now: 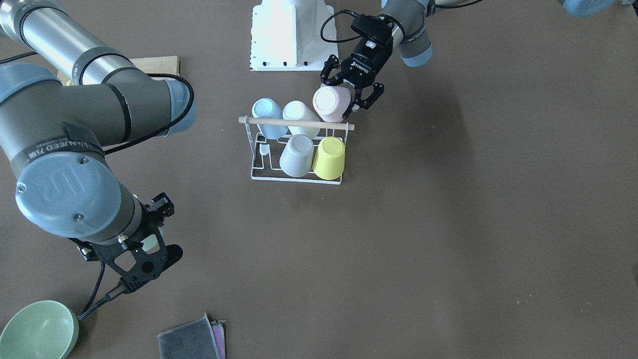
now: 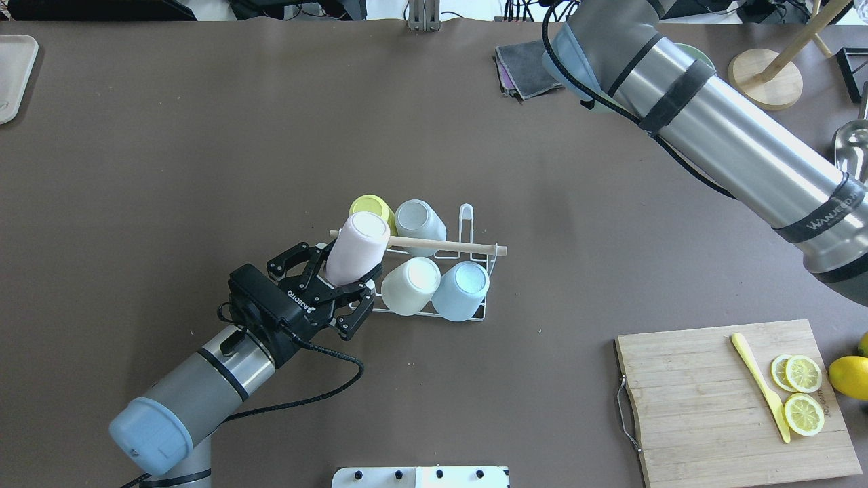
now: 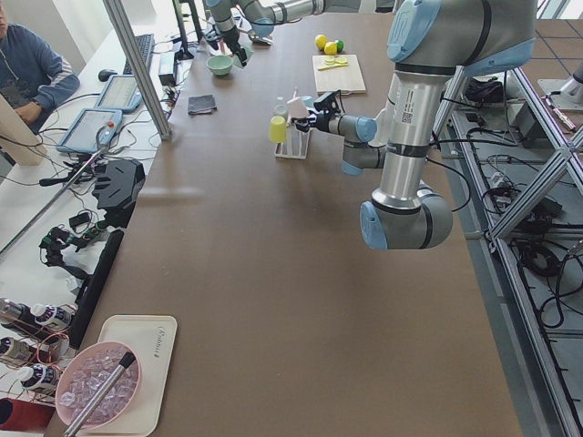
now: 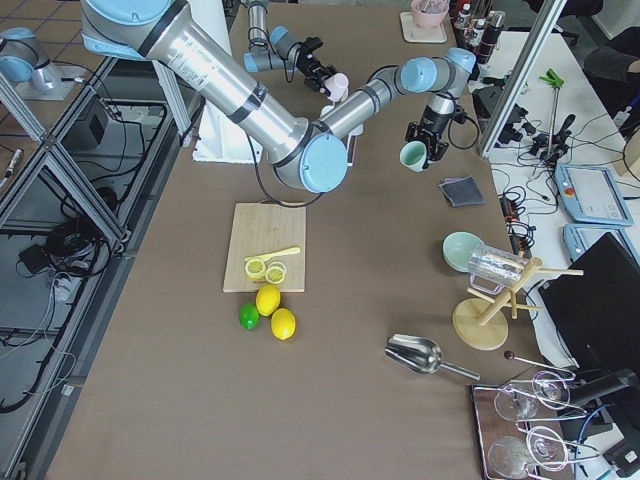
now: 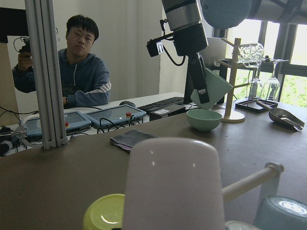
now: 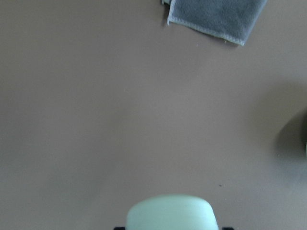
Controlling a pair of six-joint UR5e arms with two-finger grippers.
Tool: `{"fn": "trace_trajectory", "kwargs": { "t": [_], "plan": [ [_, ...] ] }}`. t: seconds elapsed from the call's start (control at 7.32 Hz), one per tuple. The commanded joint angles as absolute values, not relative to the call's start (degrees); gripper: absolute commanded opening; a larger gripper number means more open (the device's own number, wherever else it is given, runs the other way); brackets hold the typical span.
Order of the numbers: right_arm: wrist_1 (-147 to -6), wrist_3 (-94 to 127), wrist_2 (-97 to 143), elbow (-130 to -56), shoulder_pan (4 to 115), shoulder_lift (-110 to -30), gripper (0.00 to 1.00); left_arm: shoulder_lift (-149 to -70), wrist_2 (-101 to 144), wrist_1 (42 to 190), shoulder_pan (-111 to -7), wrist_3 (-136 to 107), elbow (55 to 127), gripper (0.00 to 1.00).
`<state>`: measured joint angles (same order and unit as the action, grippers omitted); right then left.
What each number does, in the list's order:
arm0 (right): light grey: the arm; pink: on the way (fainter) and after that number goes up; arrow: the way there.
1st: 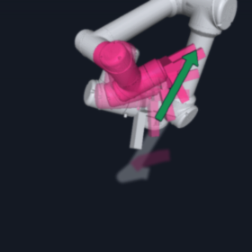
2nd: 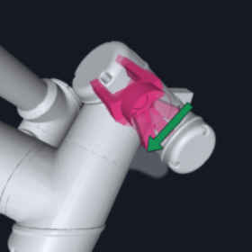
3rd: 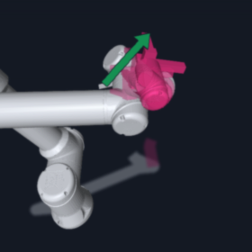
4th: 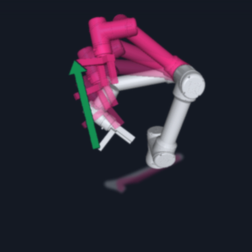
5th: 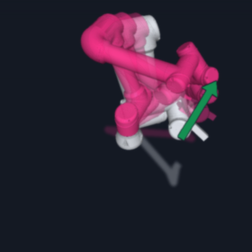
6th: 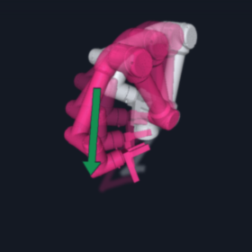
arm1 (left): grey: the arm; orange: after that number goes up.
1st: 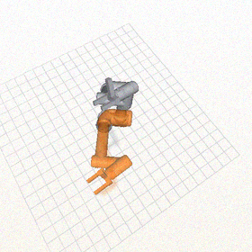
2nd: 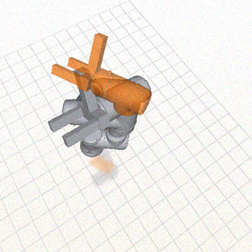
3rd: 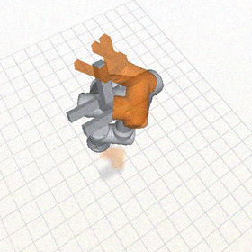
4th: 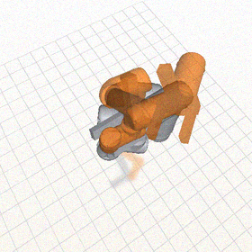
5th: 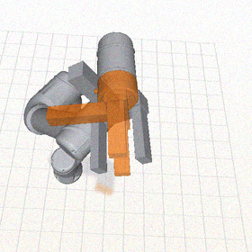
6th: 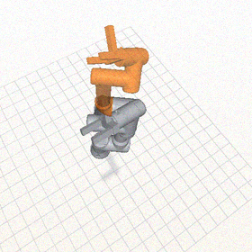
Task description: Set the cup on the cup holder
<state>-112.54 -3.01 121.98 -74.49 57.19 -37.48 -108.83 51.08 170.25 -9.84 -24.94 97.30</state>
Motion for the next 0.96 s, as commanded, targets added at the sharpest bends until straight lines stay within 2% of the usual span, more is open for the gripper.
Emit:
{"fn": "trace_trajectory", "kwargs": {
  "t": [0.0, 0.14, 0.27, 0.82],
  "plan": [
    [-98.0, 5.1, 121.8, -80.4, 55.6, -43.4, 0.00, -108.9, 51.2, 170.2, -9.8, -25.0, 96.9, 0.26],
    [-89.6, 10.0, 121.3, -80.2, 54.1, -45.0, 0.00, -108.9, 51.2, 170.2, -9.6, -25.1, 96.9, 0.28],
    [-79.2, 17.1, 120.1, -79.7, 52.7, -46.0, 0.00, -108.6, 51.3, 170.3, -9.6, -25.1, 96.2, 0.99],
    [-50.6, 29.7, 115.2, -80.3, 48.1, -49.1, 0.00, -108.5, 51.3, 170.6, -9.6, -28.8, 95.9, 0.99]
  ]
}}
